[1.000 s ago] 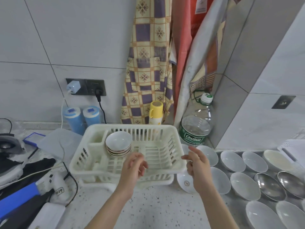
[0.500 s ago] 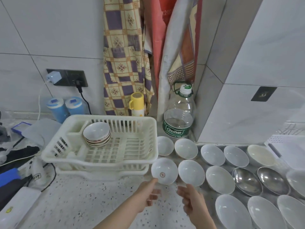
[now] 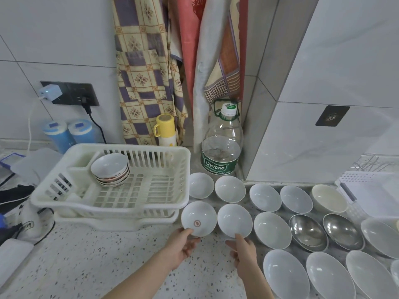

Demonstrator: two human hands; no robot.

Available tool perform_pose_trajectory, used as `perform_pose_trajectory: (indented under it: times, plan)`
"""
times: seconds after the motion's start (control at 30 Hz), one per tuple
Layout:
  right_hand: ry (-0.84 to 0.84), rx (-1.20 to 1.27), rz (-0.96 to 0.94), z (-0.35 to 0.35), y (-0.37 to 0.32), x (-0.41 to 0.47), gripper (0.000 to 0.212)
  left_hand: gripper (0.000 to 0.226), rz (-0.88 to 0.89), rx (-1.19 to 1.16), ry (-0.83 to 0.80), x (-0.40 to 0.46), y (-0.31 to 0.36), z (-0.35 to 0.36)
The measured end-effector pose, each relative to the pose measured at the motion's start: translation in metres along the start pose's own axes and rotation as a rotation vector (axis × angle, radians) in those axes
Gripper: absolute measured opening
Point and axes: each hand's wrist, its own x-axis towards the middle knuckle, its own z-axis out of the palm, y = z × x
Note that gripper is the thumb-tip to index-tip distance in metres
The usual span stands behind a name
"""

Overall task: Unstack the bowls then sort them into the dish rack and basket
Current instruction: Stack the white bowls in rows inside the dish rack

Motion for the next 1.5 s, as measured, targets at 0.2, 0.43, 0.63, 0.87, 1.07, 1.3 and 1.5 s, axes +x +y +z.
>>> perform_pose_trajectory:
  times: [0.2,0.43,0.63,0.87,1.07,1.3,1.5]
  plan:
    - [0.005,0.015,-0.046,-0.002,-0.004,0.0,0.02,0.02,0.007,-0.027,0.026,0.005,-0.002,0.004]
    - [0.017,0.049,-0.022,-0.018,-0.003,-0.02,0.011,0.024,0.081,0.109,0.028,-0.018,-0.004,-0.012]
    - [0.044,0.165,-0.134,-0.012,-0.011,-0.055,0.008,0.027,0.181,0.238,-0.097,-0.065,0.012,-0.043]
    - [-0.019,0.191,-0.337,0.034,-0.049,-0.099,0.012,0.014,0.291,0.144,-0.232,-0.113,0.046,-0.088]
    - [-0.104,0.074,-0.464,0.105,-0.062,-0.117,0.012,0.011,0.449,0.051,-0.093,-0.123,0.084,-0.146]
    - [-0.137,-0.223,-0.545,0.2,-0.069,-0.105,0.011,0.021,0.593,0.09,0.094,-0.111,0.128,-0.216]
    - [-0.133,-0.391,-0.5,0.265,-0.073,-0.078,0.034,0.019,0.612,0.128,0.158,-0.086,0.165,-0.261]
